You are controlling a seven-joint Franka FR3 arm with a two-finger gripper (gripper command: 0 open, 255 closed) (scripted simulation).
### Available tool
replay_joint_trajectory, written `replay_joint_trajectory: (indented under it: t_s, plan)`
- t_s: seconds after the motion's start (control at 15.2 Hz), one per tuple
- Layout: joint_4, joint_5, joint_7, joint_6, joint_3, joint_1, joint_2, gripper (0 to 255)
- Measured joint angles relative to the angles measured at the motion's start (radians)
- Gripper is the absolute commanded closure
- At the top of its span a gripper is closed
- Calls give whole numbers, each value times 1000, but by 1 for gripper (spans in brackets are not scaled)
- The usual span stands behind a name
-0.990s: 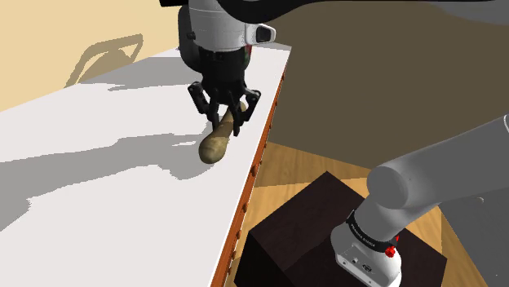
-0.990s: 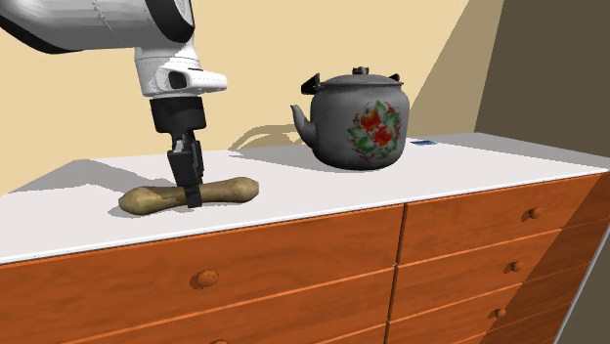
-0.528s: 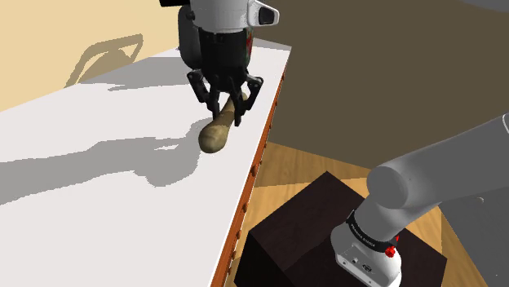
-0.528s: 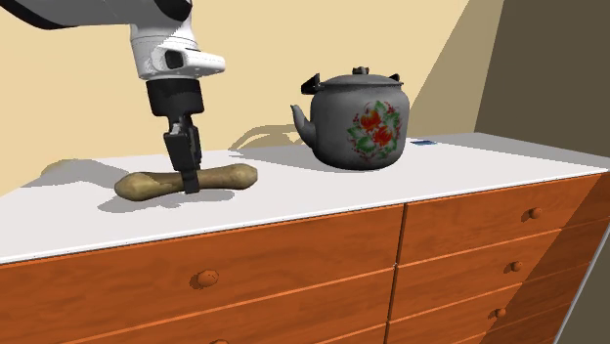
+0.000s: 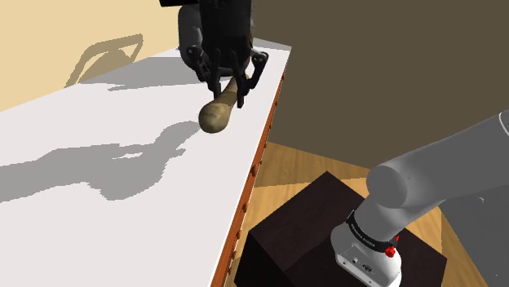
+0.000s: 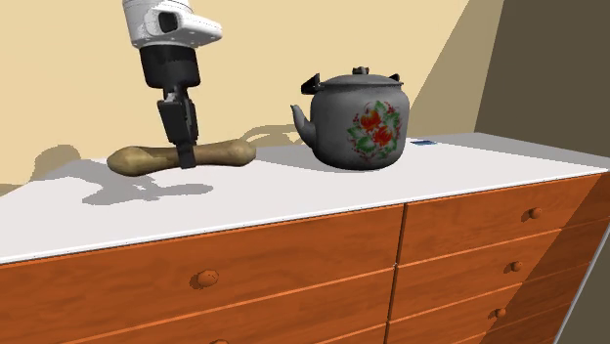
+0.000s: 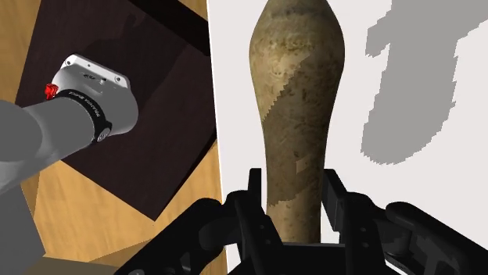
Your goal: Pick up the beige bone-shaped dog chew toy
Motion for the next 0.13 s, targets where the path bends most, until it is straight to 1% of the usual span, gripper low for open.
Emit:
replay_joint_trajectory:
  t_s: [0.13]
  plan:
    - [25,-6,3,-19,1,-5,9,255]
